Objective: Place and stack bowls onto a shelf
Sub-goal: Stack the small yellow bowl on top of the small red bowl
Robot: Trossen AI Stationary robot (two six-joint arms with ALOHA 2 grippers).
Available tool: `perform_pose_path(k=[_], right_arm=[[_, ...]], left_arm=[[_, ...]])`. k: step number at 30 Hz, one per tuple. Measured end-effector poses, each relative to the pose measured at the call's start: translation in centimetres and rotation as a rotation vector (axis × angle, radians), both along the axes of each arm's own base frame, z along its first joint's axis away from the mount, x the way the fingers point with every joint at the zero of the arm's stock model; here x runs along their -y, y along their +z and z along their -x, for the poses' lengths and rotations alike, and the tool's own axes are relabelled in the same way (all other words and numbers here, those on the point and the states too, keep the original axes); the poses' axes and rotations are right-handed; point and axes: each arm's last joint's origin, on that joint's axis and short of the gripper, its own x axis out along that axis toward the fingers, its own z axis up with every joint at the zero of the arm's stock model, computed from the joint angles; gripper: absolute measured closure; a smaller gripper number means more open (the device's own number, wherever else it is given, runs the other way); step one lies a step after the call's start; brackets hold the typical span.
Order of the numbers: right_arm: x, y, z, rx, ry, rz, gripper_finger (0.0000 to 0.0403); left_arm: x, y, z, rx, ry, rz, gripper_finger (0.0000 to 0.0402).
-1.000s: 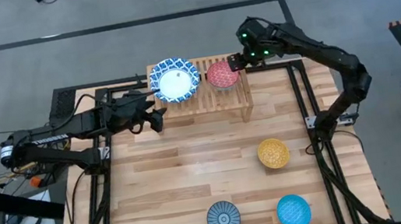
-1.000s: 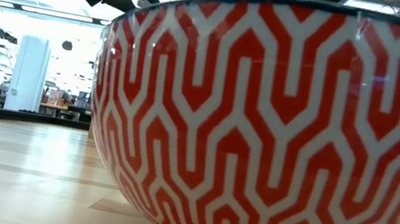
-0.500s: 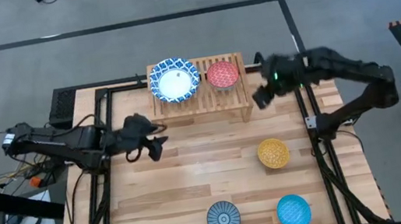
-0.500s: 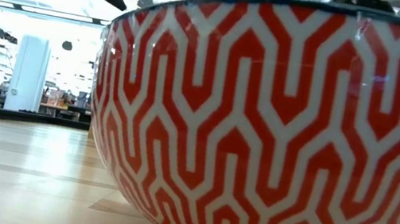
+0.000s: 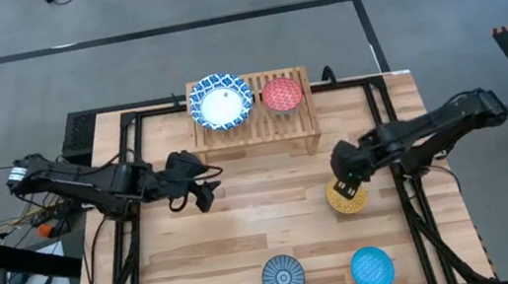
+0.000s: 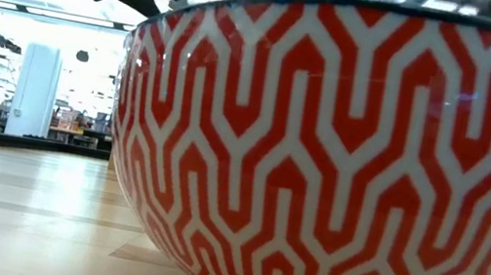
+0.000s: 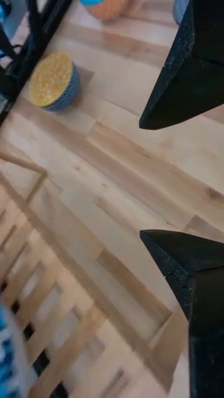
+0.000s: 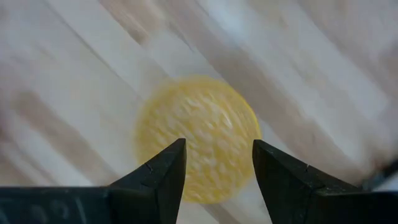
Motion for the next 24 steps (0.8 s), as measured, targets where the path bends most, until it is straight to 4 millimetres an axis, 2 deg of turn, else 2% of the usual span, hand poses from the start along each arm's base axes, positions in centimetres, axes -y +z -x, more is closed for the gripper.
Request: perform_pose_path(k=[4,9,16,24], right_arm=[[-0.6,-3.2,1.1,-0.119,-0.053,-0.058,0.0194],[-1.0,-6.0,2.5,-0.202,-0.128,-0.062,0.0194],[-1.2,-8.2,2.2,-0.136,-0.166,-0.131,0.0194],[-0.9,-10.1,3.3,-0.194,-0.267,-0.122,0.0194]], left_arm=[[0.2,-0.4,-0.6,-0.004,-0.022,0.019,0.0141],[0.3,-0.6,-0.7,-0.017,-0.029,0.017,0.0141],[0.3,-0.5,-0.7,-0.009,-0.026,0.014,0.0141],[0.3,-0.4,-0.8,-0.002,-0.023,0.014,0.0141]])
